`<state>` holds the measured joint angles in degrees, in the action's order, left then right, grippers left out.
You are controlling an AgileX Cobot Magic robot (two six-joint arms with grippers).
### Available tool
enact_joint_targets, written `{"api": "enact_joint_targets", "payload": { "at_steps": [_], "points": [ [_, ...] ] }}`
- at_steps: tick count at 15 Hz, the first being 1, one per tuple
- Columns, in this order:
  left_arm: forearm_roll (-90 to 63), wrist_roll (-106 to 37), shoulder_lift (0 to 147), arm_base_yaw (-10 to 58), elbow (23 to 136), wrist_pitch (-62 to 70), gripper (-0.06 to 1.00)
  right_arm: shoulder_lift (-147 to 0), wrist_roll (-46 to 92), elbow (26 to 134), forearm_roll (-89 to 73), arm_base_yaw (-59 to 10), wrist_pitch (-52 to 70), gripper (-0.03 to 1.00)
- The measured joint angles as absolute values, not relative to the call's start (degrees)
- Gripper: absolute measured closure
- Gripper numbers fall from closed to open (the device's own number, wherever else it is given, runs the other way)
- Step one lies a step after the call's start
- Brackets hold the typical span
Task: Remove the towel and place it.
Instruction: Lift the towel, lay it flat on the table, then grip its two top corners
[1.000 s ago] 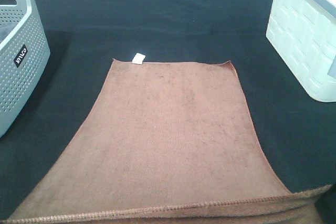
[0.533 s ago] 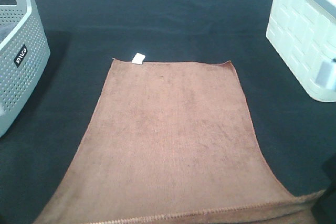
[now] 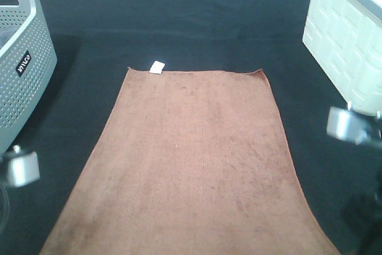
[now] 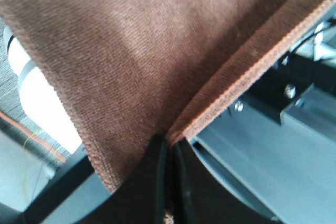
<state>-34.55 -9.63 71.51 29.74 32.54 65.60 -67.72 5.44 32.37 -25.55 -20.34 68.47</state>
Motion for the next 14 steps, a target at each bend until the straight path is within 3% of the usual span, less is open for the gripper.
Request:
{"api": "enact_joint_targets", "payload": {
  "at_steps": [2,14],
  "points": [
    [-34.38,-7.56,71.91,32.83,32.54,65.49,0.94,-67.72,5.44,28.93,-26.47,-20.23,68.7,0.97],
    [-34.61,-8.14,82.79,33.12,32.6,62.34,0.94,-71.73,5.9,28.71,-26.93,-20.17,68.53,0.97]
  ]
}}
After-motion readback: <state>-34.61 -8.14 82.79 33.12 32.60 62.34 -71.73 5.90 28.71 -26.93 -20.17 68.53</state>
